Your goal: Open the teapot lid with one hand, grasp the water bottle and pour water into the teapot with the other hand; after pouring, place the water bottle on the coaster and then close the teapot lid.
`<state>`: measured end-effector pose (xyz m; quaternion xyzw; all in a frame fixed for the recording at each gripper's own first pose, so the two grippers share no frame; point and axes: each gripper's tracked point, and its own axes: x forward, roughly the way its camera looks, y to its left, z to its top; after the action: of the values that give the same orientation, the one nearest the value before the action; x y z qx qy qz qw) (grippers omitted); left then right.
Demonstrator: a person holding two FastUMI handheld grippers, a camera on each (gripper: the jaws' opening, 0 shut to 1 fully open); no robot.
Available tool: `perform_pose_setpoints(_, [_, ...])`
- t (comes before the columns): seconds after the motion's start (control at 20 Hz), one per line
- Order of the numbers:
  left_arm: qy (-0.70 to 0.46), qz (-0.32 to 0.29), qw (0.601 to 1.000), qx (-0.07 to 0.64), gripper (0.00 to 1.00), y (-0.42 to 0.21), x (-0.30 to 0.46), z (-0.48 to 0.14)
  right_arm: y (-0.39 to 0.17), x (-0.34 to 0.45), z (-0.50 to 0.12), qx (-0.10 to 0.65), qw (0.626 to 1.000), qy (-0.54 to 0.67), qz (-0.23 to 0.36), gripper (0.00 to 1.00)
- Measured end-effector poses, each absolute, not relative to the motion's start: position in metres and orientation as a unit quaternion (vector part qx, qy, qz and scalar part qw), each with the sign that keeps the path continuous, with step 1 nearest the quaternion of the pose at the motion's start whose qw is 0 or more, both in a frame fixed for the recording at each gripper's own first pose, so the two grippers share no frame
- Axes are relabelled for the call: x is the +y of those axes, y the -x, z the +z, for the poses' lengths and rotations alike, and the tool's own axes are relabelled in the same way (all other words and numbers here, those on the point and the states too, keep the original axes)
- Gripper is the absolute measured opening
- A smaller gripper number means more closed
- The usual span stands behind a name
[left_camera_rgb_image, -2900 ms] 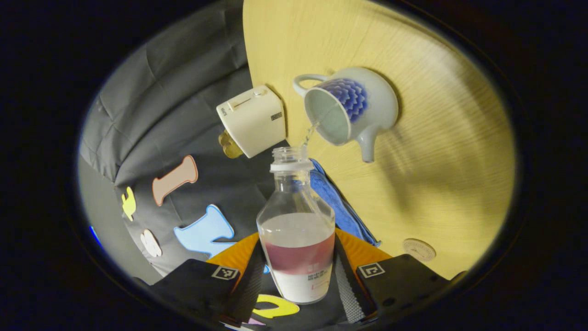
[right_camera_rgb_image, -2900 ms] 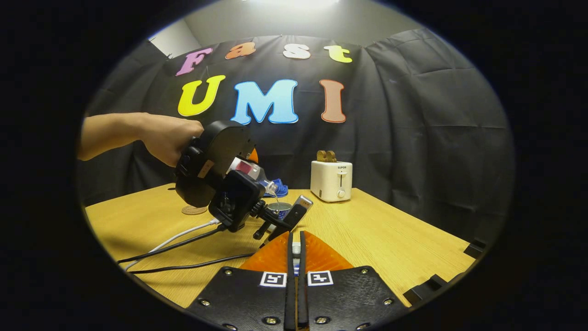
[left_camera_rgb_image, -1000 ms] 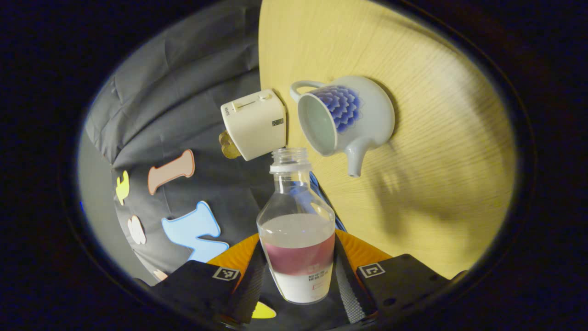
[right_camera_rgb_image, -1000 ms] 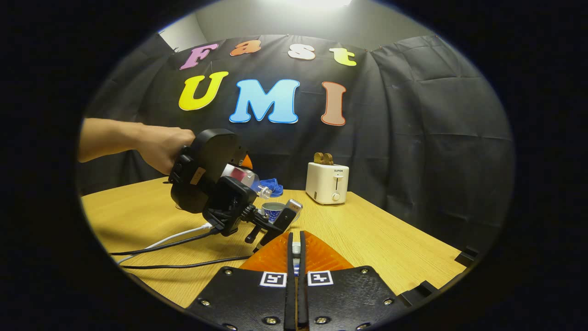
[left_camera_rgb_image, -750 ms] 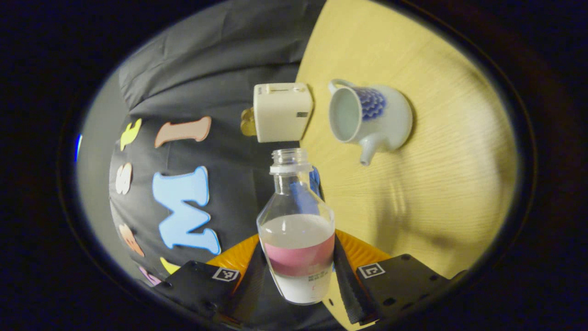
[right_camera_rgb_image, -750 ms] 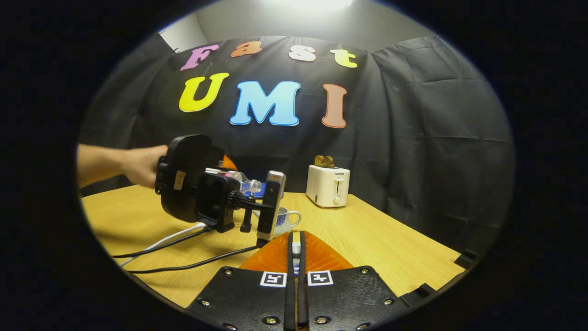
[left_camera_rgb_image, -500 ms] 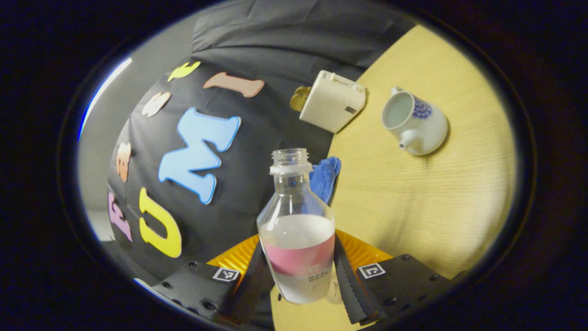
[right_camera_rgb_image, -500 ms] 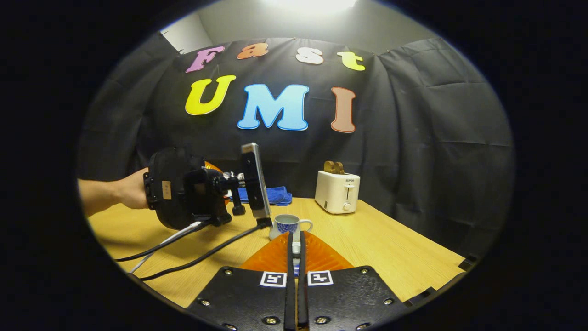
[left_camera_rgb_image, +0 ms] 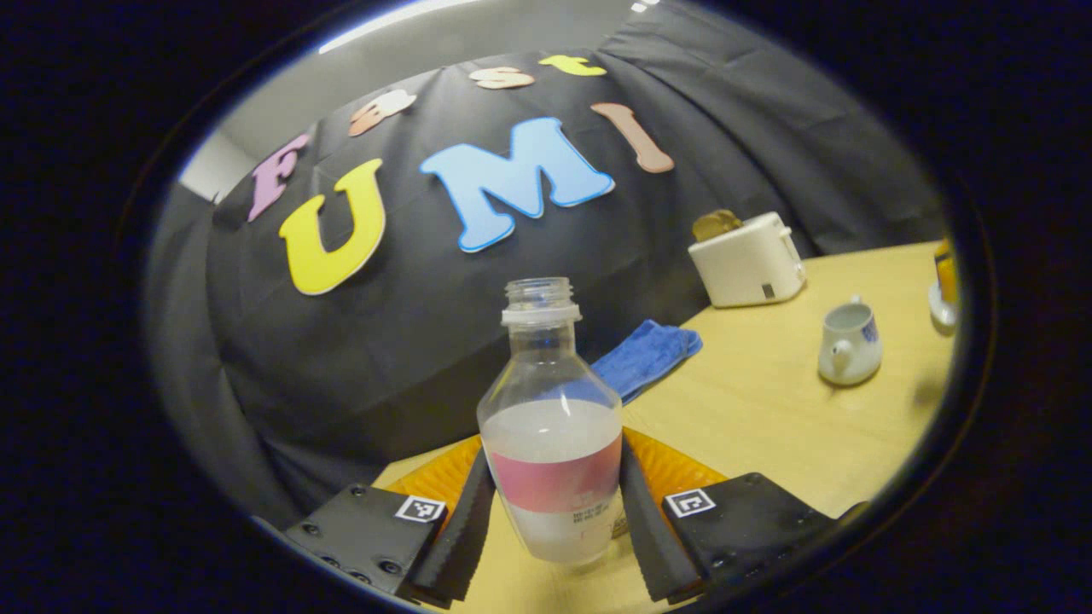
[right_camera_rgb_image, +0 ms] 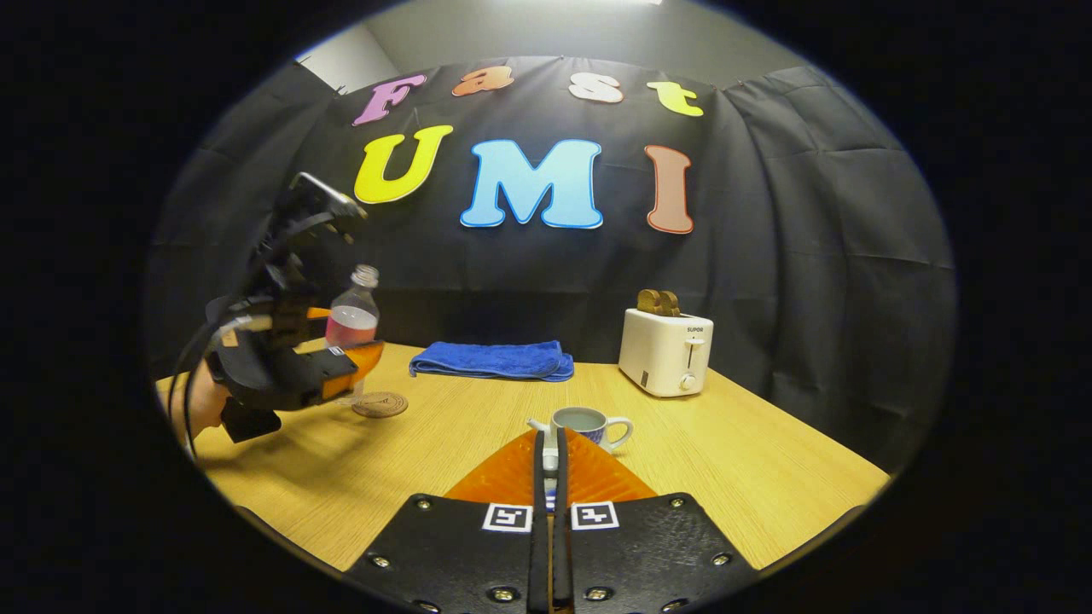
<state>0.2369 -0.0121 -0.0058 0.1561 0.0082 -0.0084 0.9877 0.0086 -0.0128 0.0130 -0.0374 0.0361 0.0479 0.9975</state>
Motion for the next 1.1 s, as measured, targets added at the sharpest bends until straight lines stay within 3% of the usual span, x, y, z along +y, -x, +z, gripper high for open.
perform_pose_setpoints(0.45, [0.024,-0.022,0.999,-0.011,0.85,-0.254,-0.029,-0.012,-0.032,-0.012,0.000,0.057,0.997,0.027,0.051,0.02])
perform_pose_setpoints(1.1, [-0.027,-0.025,0.999,0.021,0.85,-0.299,-0.036,-0.049,-0.039,-0.024,-0.006,0.066,0.997,0.017,0.038,0.02])
